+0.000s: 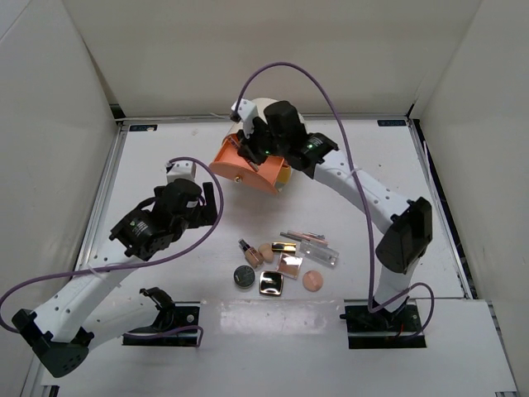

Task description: Organize the makeup

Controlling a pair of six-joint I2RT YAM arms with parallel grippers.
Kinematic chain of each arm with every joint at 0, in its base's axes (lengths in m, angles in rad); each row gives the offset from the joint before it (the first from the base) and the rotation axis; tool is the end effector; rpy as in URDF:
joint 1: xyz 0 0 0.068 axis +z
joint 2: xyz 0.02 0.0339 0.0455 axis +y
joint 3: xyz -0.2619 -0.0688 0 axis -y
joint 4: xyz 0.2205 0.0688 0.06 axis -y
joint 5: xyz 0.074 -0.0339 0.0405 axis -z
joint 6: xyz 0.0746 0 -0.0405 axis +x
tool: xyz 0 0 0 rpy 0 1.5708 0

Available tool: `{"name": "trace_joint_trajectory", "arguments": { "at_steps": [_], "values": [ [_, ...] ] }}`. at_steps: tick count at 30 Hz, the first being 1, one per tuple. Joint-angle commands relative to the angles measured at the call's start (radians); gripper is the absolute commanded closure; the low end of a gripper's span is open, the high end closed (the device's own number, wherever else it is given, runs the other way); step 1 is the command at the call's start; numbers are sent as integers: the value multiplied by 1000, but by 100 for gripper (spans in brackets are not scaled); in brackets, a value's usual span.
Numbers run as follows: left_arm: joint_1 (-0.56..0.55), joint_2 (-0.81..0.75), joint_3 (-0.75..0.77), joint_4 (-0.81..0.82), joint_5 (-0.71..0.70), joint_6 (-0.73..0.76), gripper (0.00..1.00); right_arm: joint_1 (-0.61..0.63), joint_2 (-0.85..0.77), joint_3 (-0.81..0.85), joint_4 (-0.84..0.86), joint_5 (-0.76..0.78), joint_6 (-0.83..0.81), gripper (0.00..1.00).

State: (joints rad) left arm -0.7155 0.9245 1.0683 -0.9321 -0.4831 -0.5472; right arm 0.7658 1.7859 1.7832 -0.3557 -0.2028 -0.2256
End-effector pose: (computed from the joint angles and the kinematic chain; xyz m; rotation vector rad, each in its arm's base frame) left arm 0.1515 -0.0858 0.3142 -0.0386 2.2514 -0.0999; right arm 0.3026 0.3118 0.3772 -1.0522 1.6556 0.5539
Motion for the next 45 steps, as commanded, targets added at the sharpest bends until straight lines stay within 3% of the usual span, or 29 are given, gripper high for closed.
{"name": "trace_joint_trajectory", "arguments": {
  "at_steps": [1,2,4,6,14,18,21,23,26,30,33,34,38,42,45],
  "values": [
    [5,2,-11,18,26,-13,2,32,33,99,-68,157,-29,100],
    [7,2,-14,19,32,-13,2,38,43,110,-74,172,-31,88],
    [5,2,-13,12,38,-14,2,50,46,117,-80,195,-40,80],
    [5,2,-14,9,52,-22,2,62,43,122,-80,200,-55,63],
    [5,-13,-30,21,78,-33,2,63,-2,142,-80,203,-60,31],
    [5,14,-56,24,100,-20,2,50,-117,64,-74,243,-69,29],
    [7,63,-90,55,135,-8,2,26,-273,-168,-65,252,-40,28],
    [-5,106,-131,146,231,45,2,7,-356,-273,-62,307,1,27],
    [-97,174,-169,296,363,145,2,-35,-506,-442,-86,390,116,26],
    [-269,287,-157,423,426,289,2,-112,-705,-626,-172,448,287,24],
    [-358,352,-120,496,432,413,4,-174,-792,-703,-209,488,373,21],
    [-370,400,-110,512,446,446,9,-195,-840,-718,-227,494,400,21],
    [-375,536,-65,572,514,543,17,-244,-936,-769,-252,509,446,15],
    [-375,640,-31,619,499,639,25,-264,-976,-786,-270,528,471,1],
    [-355,677,-34,674,514,682,31,-269,-979,-780,-296,546,474,1]
  ]
}}
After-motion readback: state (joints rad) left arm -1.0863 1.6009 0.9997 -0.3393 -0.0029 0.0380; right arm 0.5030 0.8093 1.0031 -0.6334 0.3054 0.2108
